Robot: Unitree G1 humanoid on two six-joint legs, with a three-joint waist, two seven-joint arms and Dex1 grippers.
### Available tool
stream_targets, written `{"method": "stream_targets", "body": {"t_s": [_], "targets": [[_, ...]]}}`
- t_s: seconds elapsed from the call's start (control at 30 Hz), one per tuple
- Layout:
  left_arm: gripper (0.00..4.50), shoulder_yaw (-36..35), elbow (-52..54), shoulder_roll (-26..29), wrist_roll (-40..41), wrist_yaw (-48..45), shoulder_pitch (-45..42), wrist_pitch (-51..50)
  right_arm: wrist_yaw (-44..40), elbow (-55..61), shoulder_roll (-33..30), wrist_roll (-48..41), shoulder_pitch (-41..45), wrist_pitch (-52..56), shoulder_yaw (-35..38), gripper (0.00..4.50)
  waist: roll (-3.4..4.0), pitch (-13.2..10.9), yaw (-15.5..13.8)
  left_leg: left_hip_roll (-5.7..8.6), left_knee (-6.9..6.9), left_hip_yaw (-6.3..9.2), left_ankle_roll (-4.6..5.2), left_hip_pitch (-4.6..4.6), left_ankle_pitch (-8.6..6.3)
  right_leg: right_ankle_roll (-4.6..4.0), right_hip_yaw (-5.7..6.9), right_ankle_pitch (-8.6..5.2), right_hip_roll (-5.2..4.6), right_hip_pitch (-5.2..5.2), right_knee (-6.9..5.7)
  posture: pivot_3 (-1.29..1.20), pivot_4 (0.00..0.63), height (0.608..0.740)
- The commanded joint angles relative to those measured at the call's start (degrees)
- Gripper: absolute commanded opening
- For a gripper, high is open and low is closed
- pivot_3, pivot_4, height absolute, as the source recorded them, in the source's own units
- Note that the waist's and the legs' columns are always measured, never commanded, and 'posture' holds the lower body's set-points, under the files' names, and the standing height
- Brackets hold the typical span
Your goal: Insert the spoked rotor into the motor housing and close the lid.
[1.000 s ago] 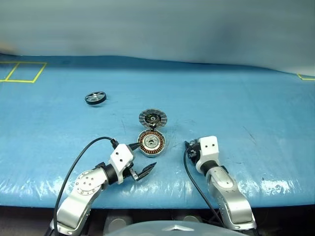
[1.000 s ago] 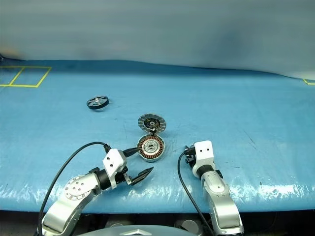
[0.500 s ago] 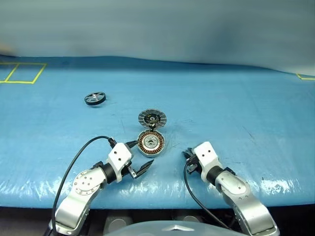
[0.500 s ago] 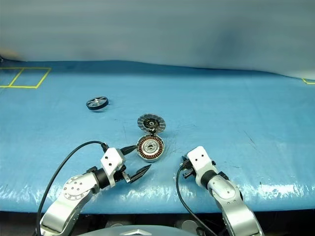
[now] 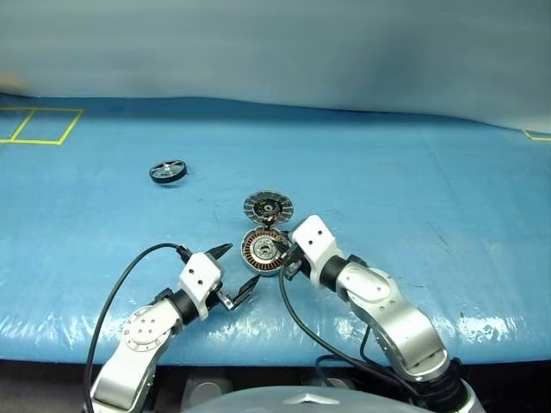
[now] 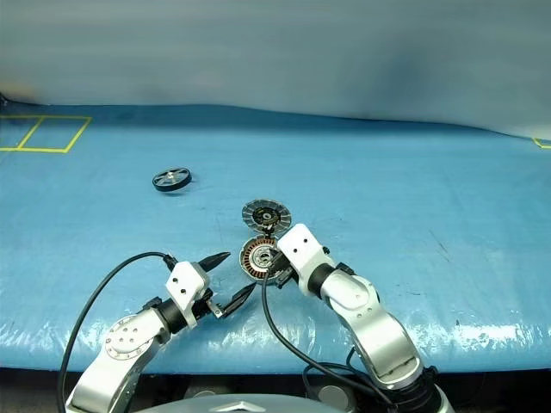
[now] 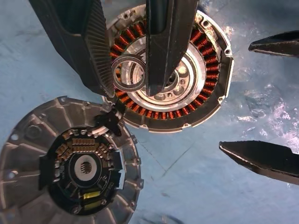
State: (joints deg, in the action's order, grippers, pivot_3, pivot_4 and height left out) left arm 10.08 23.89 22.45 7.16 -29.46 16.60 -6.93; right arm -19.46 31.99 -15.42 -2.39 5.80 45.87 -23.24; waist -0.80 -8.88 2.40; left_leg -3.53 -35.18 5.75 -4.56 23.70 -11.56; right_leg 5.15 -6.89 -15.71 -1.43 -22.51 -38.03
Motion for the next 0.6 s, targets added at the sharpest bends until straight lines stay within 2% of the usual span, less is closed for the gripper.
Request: {"method": "stream_targets", "body": {"t_s": [0.03,0.6], "targets": [[4.50,-0.8,0.4,-0.1,-0.9,1.0,0.6,1.7,1.0,-1.1,1.7,0.2,1.4,0.0,-0.5,0.66,0.00,0.0,0.0,0.00,0.00,0.00,0.00,0.00,0.00,0.00,0.00,0.00,0.00,0.00,0.00,0.00,0.150,0.740],[4.50,-1.1,-0.3,-0.1,-0.9,2.0,2.0,2.8,0.8,-7.3,6.0,-0.9,1.3,-1.8,-1.5,0.66,0.02,0.0,0.7,-0.01,0.02,0.00,0.00,-0.01,0.00,0.00,0.00,0.00,0.00,-0.02,-0.01,0.00,0.150,0.740]]}}
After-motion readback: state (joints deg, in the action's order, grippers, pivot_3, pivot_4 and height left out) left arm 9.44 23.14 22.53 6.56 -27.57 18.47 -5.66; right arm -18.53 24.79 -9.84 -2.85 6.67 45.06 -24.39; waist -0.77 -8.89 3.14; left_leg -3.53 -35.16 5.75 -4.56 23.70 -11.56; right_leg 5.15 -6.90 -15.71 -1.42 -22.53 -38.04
